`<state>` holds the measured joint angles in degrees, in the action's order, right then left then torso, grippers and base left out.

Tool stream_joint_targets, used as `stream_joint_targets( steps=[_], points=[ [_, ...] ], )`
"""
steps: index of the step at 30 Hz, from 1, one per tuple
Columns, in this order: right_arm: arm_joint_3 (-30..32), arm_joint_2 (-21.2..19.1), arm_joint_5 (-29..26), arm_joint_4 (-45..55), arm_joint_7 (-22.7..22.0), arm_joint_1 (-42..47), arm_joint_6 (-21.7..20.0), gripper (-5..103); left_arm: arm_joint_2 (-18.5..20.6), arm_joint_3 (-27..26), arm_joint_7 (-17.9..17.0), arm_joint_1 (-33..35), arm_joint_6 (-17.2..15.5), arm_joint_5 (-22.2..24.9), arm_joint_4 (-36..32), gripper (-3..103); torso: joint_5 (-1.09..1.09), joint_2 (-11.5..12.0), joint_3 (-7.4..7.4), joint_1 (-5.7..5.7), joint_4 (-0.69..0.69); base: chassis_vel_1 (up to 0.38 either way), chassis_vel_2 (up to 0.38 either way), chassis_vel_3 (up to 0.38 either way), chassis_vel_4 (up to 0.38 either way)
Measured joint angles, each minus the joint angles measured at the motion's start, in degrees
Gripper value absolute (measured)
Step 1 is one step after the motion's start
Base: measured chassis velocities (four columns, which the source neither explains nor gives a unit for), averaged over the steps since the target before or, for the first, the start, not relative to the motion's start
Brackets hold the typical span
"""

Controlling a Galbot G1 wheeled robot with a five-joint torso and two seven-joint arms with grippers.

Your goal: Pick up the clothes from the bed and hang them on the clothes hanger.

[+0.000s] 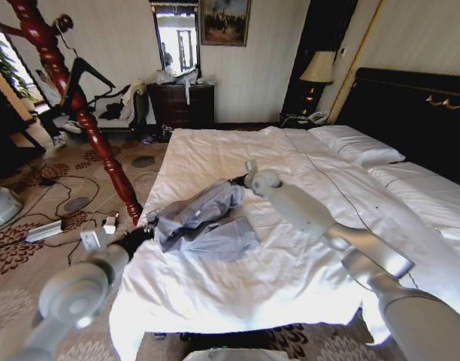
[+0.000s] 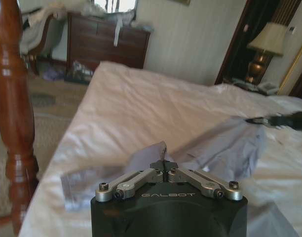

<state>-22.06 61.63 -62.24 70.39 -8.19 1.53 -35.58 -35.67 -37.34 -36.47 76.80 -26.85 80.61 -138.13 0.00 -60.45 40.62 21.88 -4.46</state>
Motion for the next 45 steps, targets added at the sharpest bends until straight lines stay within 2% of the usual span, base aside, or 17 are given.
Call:
stream_joint_targets(
  steps=[2,8,11,13,17,20,22,23,26,27,30,32,34,36,40,42,45],
  points=[
    [2.3,-3.2,-1.9,2.8,-0.8,0.0,-0.1,0,3.2,0.2,-0.1,-4.6,-0.5,2.6,1.4,0,0.0,0.0,0.0,0.01,-0.02,0.0,0.0,0.0,0.0],
    [5.4,-6.3,-5.7,7.2,-2.7,0.1,-0.1,0,9.5,1.5,0.8,-13.8,-2.4,6.6,4.6,0,-0.01,0.0,0.0,0.0,0.01,0.0,0.0,0.0,0.0],
    [6.2,-5.8,-6.1,8.0,-3.6,-0.5,0.1,0,12.4,2.5,0.8,-18.8,-2.8,9.1,6.9,0,0.0,0.0,0.0,0.0,-0.05,0.0,0.0,0.0,0.0],
    [6.3,-3.9,-5.3,8.1,-3.9,-2.1,0.8,0,15.7,3.1,1.1,-22.8,-2.8,10.4,9.7,0,0.02,0.0,0.0,0.01,0.0,0.0,0.0,0.0,0.0],
    [5.1,-1.2,-3.1,7.3,-3.8,-4.6,2.1,0,18.5,4.0,2.8,-25.4,-2.6,10.0,13.1,0,-0.03,0.0,0.0,0.01,0.08,0.0,0.0,0.0,0.0],
    [4.9,-1.1,-1.3,7.2,-3.8,-5.0,2.8,0,18.3,8.8,4.6,-30.0,-2.1,8.4,16.4,0,-0.02,0.0,-0.01,0.0,0.09,0.0,0.0,0.0,0.0],
    [4.9,-1.4,-1.0,7.3,-3.9,-4.9,3.0,0,17.3,12.6,5.1,-33.0,-2.0,7.3,18.1,0,-0.02,0.0,-0.01,0.0,0.04,0.0,0.0,0.0,0.0],
    [5.3,-1.8,-0.8,7.2,-4.2,-4.4,3.1,0,15.3,17.9,5.6,-37.0,-1.7,5.1,20.5,0,-0.02,0.0,-0.01,0.01,-0.06,0.0,0.0,0.0,0.0],
    [5.8,-2.0,-0.6,6.6,-4.5,-3.2,3.2,0,11.4,24.9,6.1,-40.3,-0.9,0.9,23.4,0,0.01,0.0,0.0,0.01,-0.07,0.0,0.0,0.0,0.0],
    [5.9,-2.0,-0.5,6.5,-4.5,-3.1,3.2,0,10.9,25.7,6.3,-40.5,-0.7,0.3,23.7,0,0.0,0.0,0.0,0.01,-0.07,0.0,0.0,0.0,0.0],
    [6.8,-1.1,1.0,4.4,-4.5,-2.0,3.9,0,4.2,34.5,7.4,-45.0,1.3,-5.7,29.3,0,-0.02,0.0,0.0,0.0,0.06,0.0,0.0,0.0,0.0],
    [6.9,-0.9,1.2,4.1,-4.5,-1.9,3.9,0,3.3,35.6,7.4,-45.9,1.5,-6.1,30.1,0,-0.02,0.0,0.0,0.0,0.06,0.0,0.0,0.0,0.0],
    [7.7,0.2,2.4,1.3,-4.4,-1.6,4.5,0,-2.1,41.0,7.2,-53.1,2.4,-8.1,36.7,0,-0.01,0.0,0.0,0.0,-0.01,0.0,0.0,0.0,0.0],
    [8.0,0.6,2.8,0.3,-4.4,-1.6,4.8,0,-3.9,42.8,7.2,-55.9,2.6,-8.5,39.0,0,0.01,0.0,0.01,0.02,-0.03,0.0,0.0,0.0,0.0],
    [9.1,1.6,4.2,-4.3,-3.7,-2.6,5.9,0,-12.3,53.2,8.6,-69.8,2.8,-9.4,49.0,0,0.0,0.0,0.02,0.01,-0.01,0.0,0.0,0.0,0.0],
    [9.2,1.5,4.4,-4.8,-3.6,-2.9,6.0,0,-13.4,54.3,9.0,-71.7,2.8,-9.4,50.3,0,0.0,0.0,0.02,0.01,0.0,0.0,0.0,0.0,0.0],
    [10.5,0.3,4.6,-6.4,-3.4,-4.8,6.5,0,-19.7,58.4,11.2,-82.9,3.1,-9.4,59.2,0,0.04,0.0,0.0,0.02,-0.04,0.0,0.0,0.0,0.0]
  ],
)
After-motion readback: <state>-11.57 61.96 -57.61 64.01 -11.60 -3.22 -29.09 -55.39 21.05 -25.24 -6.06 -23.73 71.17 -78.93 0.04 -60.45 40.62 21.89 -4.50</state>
